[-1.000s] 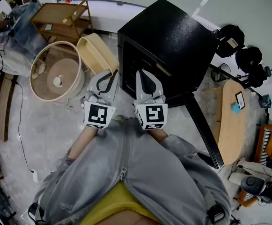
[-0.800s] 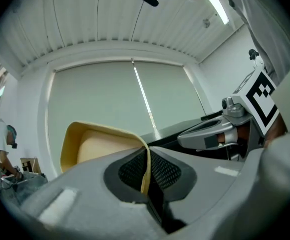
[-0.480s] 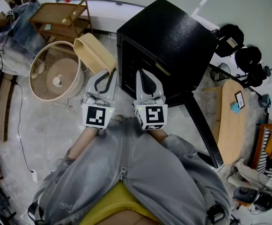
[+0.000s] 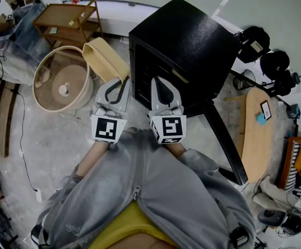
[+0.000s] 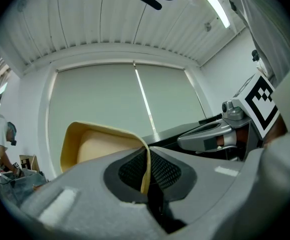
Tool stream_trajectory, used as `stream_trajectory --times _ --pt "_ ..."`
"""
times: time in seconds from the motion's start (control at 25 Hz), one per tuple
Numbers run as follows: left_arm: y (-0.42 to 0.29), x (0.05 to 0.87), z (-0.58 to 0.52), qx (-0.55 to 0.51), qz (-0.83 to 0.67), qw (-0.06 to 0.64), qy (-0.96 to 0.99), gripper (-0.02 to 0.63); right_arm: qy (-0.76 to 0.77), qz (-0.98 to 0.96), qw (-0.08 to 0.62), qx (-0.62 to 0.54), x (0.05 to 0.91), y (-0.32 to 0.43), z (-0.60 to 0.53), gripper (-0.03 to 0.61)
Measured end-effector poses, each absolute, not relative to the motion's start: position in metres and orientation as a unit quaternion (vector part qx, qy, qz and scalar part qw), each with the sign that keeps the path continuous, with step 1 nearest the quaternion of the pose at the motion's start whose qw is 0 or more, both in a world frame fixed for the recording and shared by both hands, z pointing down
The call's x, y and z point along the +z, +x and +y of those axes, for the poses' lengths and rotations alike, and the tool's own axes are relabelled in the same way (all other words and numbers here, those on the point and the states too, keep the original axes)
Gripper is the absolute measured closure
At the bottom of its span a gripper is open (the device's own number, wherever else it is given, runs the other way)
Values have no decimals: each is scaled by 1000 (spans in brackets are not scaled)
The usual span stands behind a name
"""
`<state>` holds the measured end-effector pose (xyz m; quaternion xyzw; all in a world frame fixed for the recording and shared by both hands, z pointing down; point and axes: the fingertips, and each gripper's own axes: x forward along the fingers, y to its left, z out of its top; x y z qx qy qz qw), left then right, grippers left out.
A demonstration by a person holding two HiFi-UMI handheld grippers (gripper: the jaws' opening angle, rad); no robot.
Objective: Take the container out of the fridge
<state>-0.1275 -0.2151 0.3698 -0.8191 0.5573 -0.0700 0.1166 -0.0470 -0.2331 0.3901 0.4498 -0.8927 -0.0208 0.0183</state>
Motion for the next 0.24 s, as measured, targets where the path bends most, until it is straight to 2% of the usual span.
stream_trajectory --times 0.24 --pt "-126 367 -214 -70 553 117 -822 601 450 -893 16 -18 389 -47 -233 580"
